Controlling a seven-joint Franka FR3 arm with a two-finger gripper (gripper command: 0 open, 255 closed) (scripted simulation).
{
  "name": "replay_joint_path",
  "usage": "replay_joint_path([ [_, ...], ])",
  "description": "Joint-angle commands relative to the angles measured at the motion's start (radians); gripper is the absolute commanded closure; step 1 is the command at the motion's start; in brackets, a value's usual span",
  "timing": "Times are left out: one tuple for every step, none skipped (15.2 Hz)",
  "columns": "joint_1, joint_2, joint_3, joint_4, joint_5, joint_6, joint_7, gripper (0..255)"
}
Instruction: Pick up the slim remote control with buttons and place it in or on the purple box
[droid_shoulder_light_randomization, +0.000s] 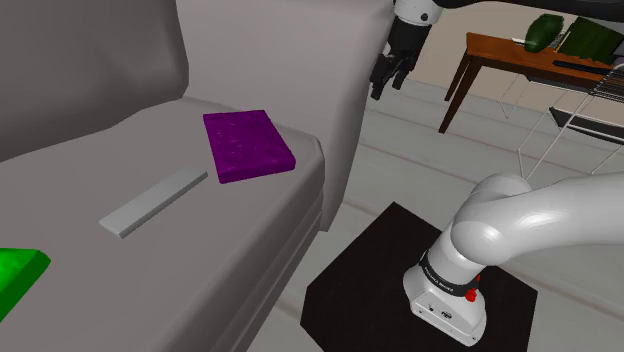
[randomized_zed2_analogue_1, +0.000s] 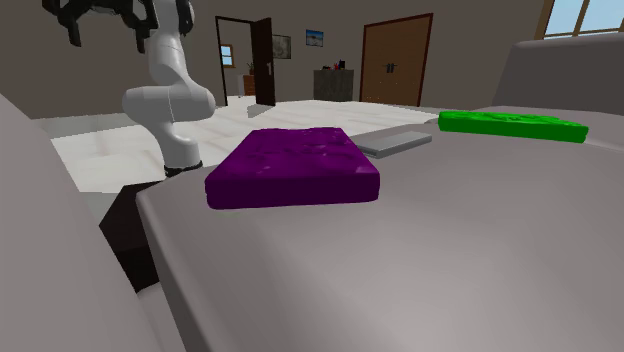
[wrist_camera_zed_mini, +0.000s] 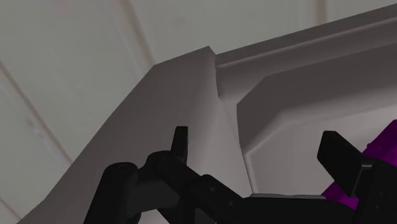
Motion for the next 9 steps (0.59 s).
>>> replay_joint_path([
  [0.000,0.000,0.000,0.000,0.000,0.000,0.000,0],
  [0.000,-0.008,0.025,-0.014,0.016,0.000,0.043,0],
  [0.001,-0.014,0.050,-0.026,0.032,0.001,0.086,0],
  [0.001,-0.018,0.076,-0.037,0.049,0.002,0.129,0],
  [0.002,-0.021,0.102,-0.046,0.067,0.004,0.173,0],
  [0.003,-0.021,0.128,-0.053,0.085,0.007,0.216,0],
  [0.005,-0.020,0.154,-0.058,0.103,0.010,0.259,0],
  [0.005,-0.016,0.180,-0.062,0.121,0.013,0.302,0],
  [0.006,-0.011,0.207,-0.064,0.139,0.018,0.346,0],
])
